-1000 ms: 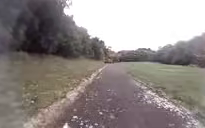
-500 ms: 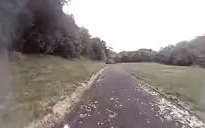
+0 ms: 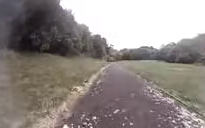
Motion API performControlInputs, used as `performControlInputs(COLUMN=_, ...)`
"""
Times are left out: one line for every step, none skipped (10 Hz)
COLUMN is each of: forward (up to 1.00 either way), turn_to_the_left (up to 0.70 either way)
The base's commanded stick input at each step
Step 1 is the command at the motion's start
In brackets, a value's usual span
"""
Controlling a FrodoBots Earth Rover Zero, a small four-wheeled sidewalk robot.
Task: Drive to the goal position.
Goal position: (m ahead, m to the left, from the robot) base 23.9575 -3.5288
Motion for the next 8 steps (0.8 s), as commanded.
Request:
performControlInputs(forward=1.00, turn_to_the_left=-0.30)
performControlInputs(forward=1.00, turn_to_the_left=-0.31)
performControlInputs(forward=1.00, turn_to_the_left=-0.29)
performControlInputs(forward=1.00, turn_to_the_left=-0.21)
performControlInputs(forward=1.00, turn_to_the_left=0.00)
performControlInputs(forward=1.00, turn_to_the_left=0.00)
performControlInputs(forward=1.00, turn_to_the_left=0.00)
performControlInputs(forward=1.00, turn_to_the_left=0.00)
